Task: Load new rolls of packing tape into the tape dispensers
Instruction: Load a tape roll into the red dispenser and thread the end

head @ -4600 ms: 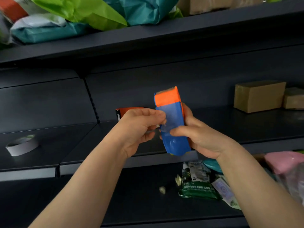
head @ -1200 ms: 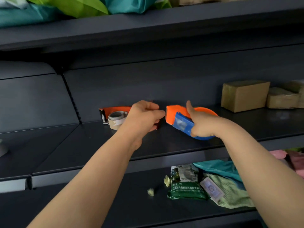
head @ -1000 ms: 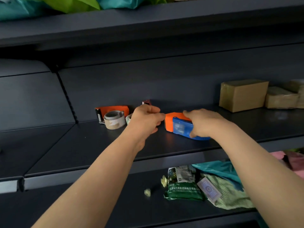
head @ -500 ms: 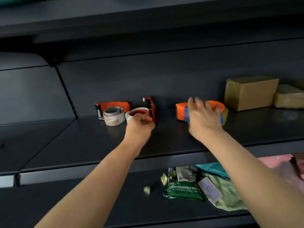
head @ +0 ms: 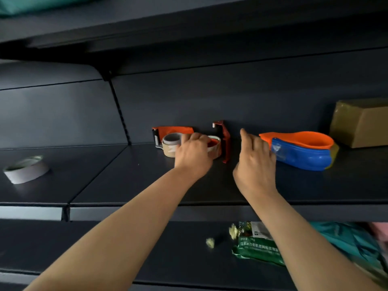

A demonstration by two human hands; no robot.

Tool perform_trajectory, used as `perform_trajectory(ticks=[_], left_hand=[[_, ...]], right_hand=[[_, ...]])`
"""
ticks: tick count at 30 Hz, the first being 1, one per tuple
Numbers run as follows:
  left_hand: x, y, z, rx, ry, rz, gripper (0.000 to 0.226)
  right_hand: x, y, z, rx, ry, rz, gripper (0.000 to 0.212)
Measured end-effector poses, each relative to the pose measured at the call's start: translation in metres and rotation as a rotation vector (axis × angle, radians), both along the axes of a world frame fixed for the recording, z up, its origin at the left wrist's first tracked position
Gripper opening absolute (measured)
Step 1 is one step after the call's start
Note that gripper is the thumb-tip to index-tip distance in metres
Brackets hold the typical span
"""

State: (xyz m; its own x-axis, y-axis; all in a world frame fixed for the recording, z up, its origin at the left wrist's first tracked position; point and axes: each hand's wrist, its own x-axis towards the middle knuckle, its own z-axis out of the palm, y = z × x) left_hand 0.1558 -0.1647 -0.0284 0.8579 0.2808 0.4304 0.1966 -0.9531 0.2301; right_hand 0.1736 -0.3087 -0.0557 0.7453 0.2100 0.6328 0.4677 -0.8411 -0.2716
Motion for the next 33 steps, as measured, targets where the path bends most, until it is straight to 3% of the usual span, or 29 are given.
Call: perform_trajectory(ticks=[4, 8, 11, 13, 16, 18, 21, 24, 27, 33], left_hand=[[0.025, -0.011, -0.002, 0.122, 0.151, 0.089, 0.035], [0.028, -0.013, -0.005, 0.087, 0.231, 0.120, 0.037], [0.008, -0.014, -0.003, -0.021, 0.189, 0.074, 0.023], [-0.015, -0.013, 0.000, -0.037, 0.169, 0.046, 0.023], [-0.055, -0.009, -0.001, 0.012, 0.121, 0.019, 0.035], [-0.078, -0.004, -0.005, 0.046, 0.023, 0.003, 0.031], [-0.108, 0.009, -0.006, 0.075, -0.098, -0.024, 0.024], [-0.139, 0.025, 0.000, 0.177, -0.206, -0.074, 0.021], [-0.176, 0.044, 0.002, 0.276, -0.252, -0.192, 0.021], [-0.247, 0.095, -0.007, 0.369, -0.246, -0.327, 0.022]], right_hand=[[0.002, 0.000, -0.006, 0.026, -0.045, 0.034, 0.070], [0.006, -0.001, -0.007, 0.117, -0.027, 0.113, 0.063], [0.011, -0.003, -0.008, 0.302, 0.023, 0.200, 0.048], [0.013, -0.004, -0.007, 0.431, 0.121, 0.254, 0.038], [0.014, -0.004, -0.001, 0.514, 0.349, 0.342, 0.046], [0.004, 0.000, 0.004, 0.653, 0.514, 0.417, 0.053], [-0.031, 0.015, 0.011, 0.922, 0.901, 0.639, 0.052], [-0.072, 0.027, 0.024, 1.012, 1.252, 0.848, 0.036], [-0.106, 0.039, 0.031, 1.039, 1.273, 0.945, 0.031], [-0.165, 0.075, 0.014, 1.014, 1.259, 0.935, 0.028]])
